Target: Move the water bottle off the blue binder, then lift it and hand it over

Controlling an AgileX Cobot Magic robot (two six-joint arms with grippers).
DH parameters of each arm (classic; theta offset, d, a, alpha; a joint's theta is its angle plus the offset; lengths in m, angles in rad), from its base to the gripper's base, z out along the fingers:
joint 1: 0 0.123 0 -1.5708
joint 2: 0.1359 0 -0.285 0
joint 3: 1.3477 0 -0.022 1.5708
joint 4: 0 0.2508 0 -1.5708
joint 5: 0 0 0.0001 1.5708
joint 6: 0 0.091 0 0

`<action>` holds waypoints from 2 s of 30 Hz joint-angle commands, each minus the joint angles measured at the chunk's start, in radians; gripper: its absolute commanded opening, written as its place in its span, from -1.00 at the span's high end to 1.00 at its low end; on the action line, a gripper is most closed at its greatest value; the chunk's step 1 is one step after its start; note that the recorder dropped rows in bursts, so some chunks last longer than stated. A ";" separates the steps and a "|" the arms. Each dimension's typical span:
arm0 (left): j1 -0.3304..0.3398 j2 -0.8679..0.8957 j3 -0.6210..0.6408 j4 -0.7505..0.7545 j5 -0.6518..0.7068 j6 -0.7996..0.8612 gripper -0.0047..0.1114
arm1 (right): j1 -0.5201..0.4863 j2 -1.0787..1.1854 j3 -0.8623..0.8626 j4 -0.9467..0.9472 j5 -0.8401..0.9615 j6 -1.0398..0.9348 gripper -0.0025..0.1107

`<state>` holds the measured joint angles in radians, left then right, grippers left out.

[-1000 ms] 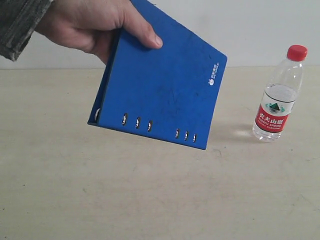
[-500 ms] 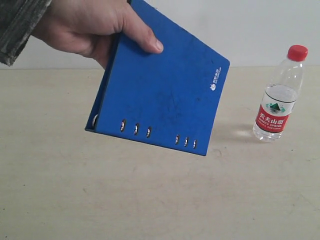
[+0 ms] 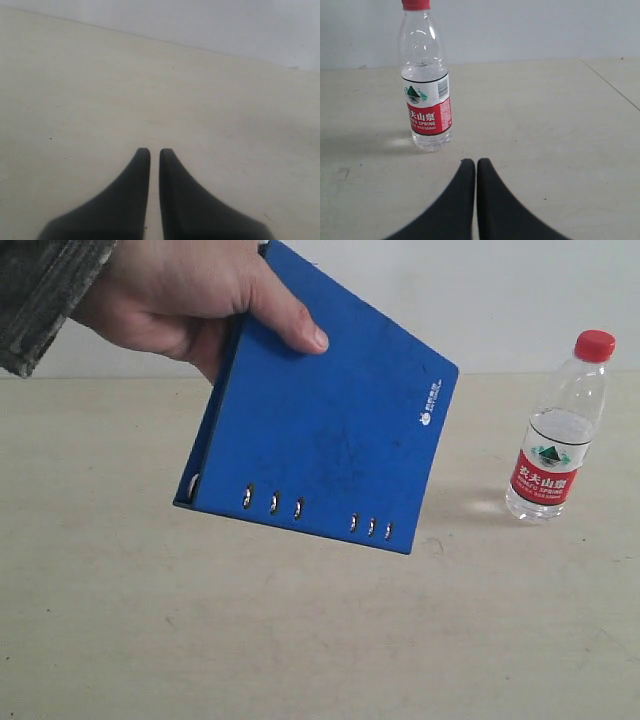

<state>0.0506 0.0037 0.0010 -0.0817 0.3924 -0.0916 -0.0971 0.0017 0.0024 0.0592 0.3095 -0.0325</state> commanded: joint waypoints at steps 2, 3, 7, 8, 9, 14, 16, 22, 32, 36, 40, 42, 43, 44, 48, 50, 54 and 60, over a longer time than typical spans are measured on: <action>0.007 -0.004 -0.001 -0.061 0.007 0.067 0.80 | -0.003 -0.002 -0.002 -0.002 -0.010 0.001 0.96; 0.007 -0.004 -0.001 -0.061 0.007 0.067 0.80 | -0.003 -0.002 -0.002 -0.002 -0.010 0.001 0.96; -0.014 -0.004 -0.001 -0.059 0.005 0.067 0.80 | -0.003 -0.002 -0.002 -0.002 -0.010 0.001 0.96; -0.027 -0.004 -0.001 -0.054 0.003 0.063 0.80 | -0.003 -0.002 -0.002 -0.002 -0.010 0.001 0.96; -0.040 -0.004 -0.001 -0.052 0.001 0.062 0.80 | -0.003 -0.002 -0.002 -0.002 -0.010 0.001 0.96; -0.044 -0.004 -0.001 -0.054 0.001 0.070 0.80 | -0.003 -0.002 -0.002 -0.002 -0.010 0.001 0.96; -0.044 -0.004 -0.001 -0.054 0.001 0.070 0.80 | -0.003 -0.002 -0.002 -0.002 -0.010 0.001 0.96; -0.044 -0.004 -0.001 -0.054 -0.001 0.070 0.80 | -0.003 -0.002 -0.002 -0.002 -0.010 0.001 0.96; -0.044 -0.004 -0.001 -0.054 -0.003 0.070 0.80 | -0.003 -0.002 -0.002 -0.002 -0.010 0.003 0.96; -0.044 -0.004 -0.001 -0.054 -0.003 0.070 0.80 | -0.003 -0.002 -0.002 -0.002 -0.010 0.003 0.96; -0.044 -0.004 -0.001 -0.054 -0.003 0.070 0.80 | -0.003 -0.002 -0.002 -0.002 -0.010 0.000 0.96; -0.044 -0.004 -0.001 -0.054 -0.003 0.070 0.80 | -0.003 -0.002 -0.002 -0.002 -0.010 0.000 0.96; -0.044 -0.004 -0.001 -0.054 -0.003 0.070 0.80 | -0.003 -0.002 -0.002 -0.002 -0.010 0.000 0.96; -0.044 -0.004 -0.001 -0.054 -0.003 0.070 0.80 | -0.003 -0.002 -0.002 -0.002 -0.010 0.000 0.96; -0.044 -0.004 -0.001 -0.054 -0.003 0.070 0.80 | -0.003 -0.002 -0.002 -0.002 -0.010 0.011 0.96; -0.044 -0.004 -0.001 -0.054 -0.003 0.070 0.80 | -0.003 -0.002 -0.002 -0.002 -0.010 0.011 0.96; -0.044 -0.004 -0.001 -0.054 -0.003 0.070 0.80 | -0.003 -0.002 -0.002 -0.002 -0.010 0.011 0.96; -0.044 -0.004 -0.001 -0.054 -0.003 0.070 0.80 | -0.003 -0.002 -0.002 -0.002 -0.010 0.011 0.96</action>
<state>0.0105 0.0037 0.0010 -0.1311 0.3944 -0.0241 -0.0971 0.0017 0.0024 0.0592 0.3095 -0.0211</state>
